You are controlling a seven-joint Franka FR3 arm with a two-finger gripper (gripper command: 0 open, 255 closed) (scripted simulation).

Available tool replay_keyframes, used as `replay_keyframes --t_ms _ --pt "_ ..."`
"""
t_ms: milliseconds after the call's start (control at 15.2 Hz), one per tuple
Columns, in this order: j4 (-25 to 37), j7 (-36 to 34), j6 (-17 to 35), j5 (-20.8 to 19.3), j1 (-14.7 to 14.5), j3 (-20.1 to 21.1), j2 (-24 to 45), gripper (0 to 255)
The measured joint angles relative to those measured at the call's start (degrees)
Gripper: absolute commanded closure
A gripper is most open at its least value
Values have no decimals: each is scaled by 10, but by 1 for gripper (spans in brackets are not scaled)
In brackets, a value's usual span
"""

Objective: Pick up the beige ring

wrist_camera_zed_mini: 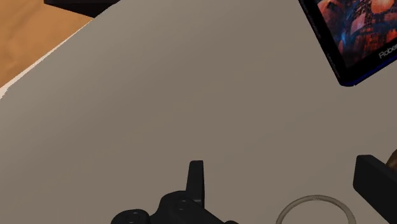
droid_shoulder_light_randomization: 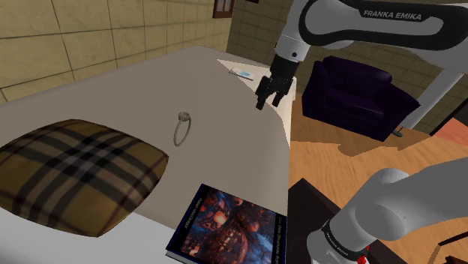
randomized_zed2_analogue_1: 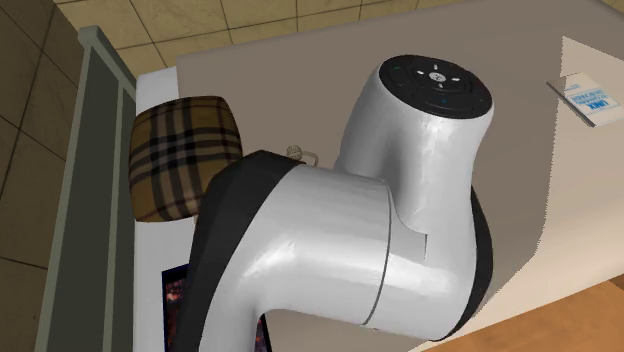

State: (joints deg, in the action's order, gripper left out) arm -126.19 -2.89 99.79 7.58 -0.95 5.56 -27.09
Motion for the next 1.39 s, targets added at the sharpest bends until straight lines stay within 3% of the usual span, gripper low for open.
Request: replay_keyframes --t_ms 330,858,1386 --pt "46 -66 51 4 -6 38 92 0" --pt "156 -168 109 -21 -18 78 256 0" --pt "346 -267 110 -71 -50 88 447 0"
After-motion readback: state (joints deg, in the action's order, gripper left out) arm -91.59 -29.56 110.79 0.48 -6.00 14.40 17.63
